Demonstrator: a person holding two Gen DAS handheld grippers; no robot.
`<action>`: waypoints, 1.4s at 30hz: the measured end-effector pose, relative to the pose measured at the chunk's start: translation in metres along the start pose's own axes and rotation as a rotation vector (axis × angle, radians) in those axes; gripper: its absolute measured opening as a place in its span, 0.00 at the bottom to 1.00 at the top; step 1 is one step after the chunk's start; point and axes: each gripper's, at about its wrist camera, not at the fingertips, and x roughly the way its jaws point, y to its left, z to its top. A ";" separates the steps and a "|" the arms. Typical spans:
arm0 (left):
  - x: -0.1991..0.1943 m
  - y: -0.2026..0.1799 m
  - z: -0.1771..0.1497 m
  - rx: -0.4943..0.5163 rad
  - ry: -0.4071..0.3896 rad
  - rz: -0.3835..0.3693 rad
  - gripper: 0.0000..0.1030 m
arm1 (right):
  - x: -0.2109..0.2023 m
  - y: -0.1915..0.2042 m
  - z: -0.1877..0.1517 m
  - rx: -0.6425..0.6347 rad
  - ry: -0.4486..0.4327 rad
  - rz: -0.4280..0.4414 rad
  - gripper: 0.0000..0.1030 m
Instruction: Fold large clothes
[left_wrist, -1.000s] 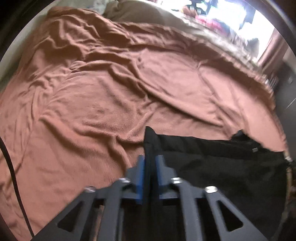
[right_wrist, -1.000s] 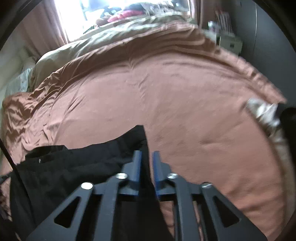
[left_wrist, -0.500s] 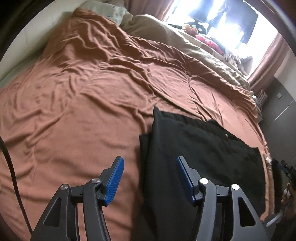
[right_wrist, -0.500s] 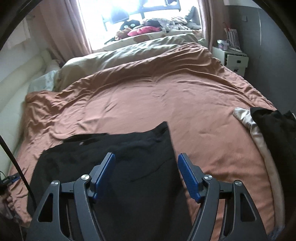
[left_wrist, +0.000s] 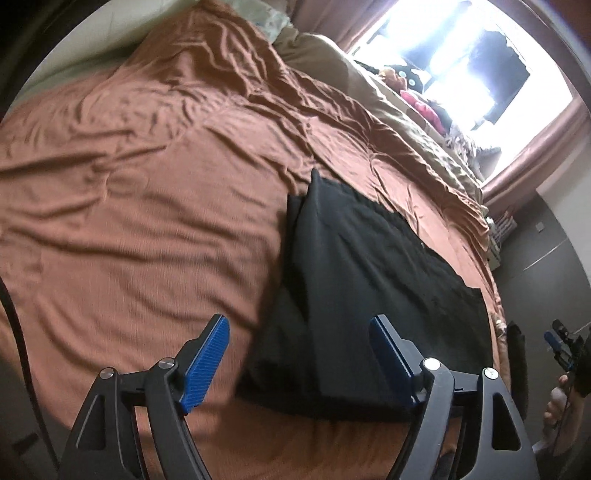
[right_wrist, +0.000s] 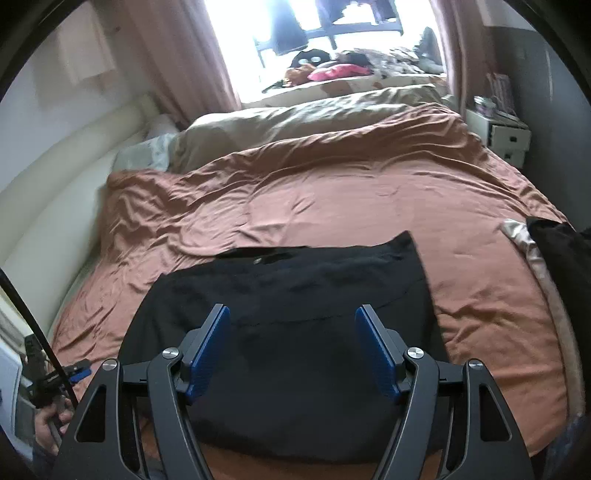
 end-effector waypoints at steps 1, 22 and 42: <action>-0.001 0.003 -0.005 -0.008 0.007 -0.007 0.77 | 0.000 0.004 -0.004 -0.009 0.005 0.007 0.67; 0.023 0.043 -0.065 -0.180 0.081 -0.109 0.77 | 0.044 0.024 -0.092 -0.149 0.301 0.009 0.49; 0.057 0.024 -0.053 -0.178 0.096 -0.166 0.65 | 0.150 0.054 -0.101 -0.145 0.393 -0.035 0.35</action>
